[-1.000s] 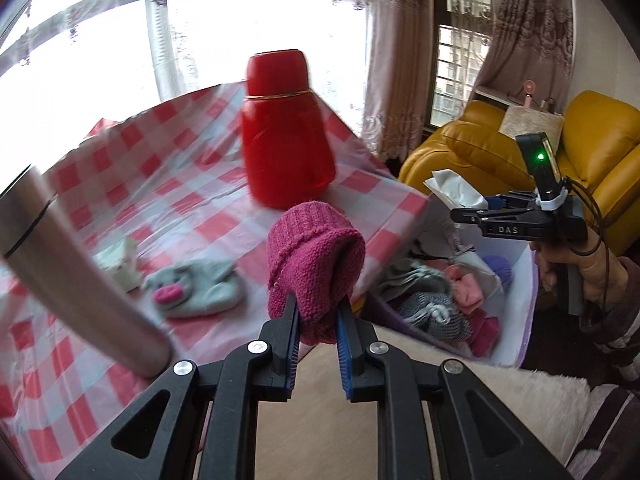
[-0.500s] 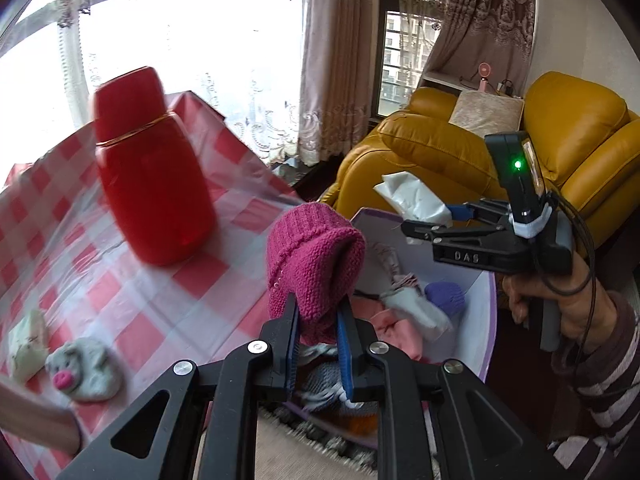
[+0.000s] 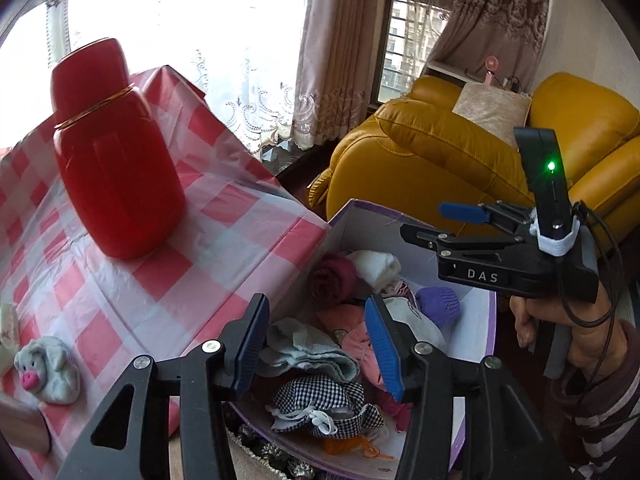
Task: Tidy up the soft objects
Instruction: 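Carry both items over the white box and open both tools to drop them, then move both open tools back over the table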
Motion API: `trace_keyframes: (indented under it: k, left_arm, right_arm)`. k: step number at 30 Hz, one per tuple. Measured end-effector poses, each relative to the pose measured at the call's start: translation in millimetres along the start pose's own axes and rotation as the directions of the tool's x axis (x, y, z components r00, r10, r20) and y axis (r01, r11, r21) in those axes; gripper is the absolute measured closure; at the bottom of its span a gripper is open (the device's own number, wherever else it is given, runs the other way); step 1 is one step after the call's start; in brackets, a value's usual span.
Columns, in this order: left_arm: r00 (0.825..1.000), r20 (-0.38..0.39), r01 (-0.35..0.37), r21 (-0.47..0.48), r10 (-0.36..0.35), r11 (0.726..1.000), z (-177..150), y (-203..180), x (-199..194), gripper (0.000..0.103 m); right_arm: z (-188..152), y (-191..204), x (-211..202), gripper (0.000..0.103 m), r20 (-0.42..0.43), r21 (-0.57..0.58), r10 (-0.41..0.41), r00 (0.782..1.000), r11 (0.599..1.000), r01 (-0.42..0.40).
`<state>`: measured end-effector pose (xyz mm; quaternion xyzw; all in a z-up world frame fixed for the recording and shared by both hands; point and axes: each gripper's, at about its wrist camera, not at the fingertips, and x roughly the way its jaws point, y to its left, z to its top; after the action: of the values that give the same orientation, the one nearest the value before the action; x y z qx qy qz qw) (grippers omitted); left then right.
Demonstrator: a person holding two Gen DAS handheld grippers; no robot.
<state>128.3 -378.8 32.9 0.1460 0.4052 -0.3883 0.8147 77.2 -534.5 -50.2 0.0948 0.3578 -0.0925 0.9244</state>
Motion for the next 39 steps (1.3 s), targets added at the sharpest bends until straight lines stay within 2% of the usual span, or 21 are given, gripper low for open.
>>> trace_keyframes:
  k: [9,16,21,24,28,30,33,36,39]
  left_arm:
    - [0.998,0.058,-0.018,-0.122,0.025,0.992,-28,27,-47,0.051]
    - [0.991,0.064,-0.095,-0.261,0.116,0.961,-72,70,-91,0.05]
    - [0.98,0.055,-0.154,-0.385,0.189,0.91,-112,108,-126,0.05]
    - [0.969,0.036,-0.201,-0.46,0.244,0.865,-139,132,-146,0.048]
    - [0.951,-0.005,-0.261,-0.551,0.31,0.792,-172,168,-168,0.047]
    - [0.938,-0.033,-0.296,-0.597,0.346,0.746,-188,187,-177,0.047]
    - [0.924,-0.059,-0.327,-0.639,0.379,0.697,-204,209,-186,0.042]
    - [0.913,-0.075,-0.347,-0.659,0.4,0.667,-216,228,-194,0.04]
    - [0.906,-0.087,-0.361,-0.668,0.413,0.651,-226,240,-201,0.04]
  right_arm:
    - [0,62,-4,0.028,-0.021,-0.122,0.08,0.997,0.989,-0.082]
    - [-3,121,-10,0.025,-0.043,-0.232,0.149,0.988,0.96,-0.155]
    - [-5,170,-16,0.021,-0.063,-0.315,0.202,0.977,0.925,-0.212]
    - [-5,204,-16,0.018,-0.081,-0.373,0.238,0.968,0.893,-0.251]
    - [-4,244,-8,0.016,-0.107,-0.438,0.27,0.957,0.851,-0.289]
    - [-3,263,-2,0.016,-0.122,-0.468,0.276,0.953,0.831,-0.301]
    - [1,288,8,0.014,-0.144,-0.503,0.291,0.946,0.802,-0.323]
    - [2,313,20,0.014,-0.169,-0.553,0.296,0.94,0.761,-0.339]
    - [5,334,32,0.014,-0.19,-0.595,0.301,0.935,0.722,-0.353]
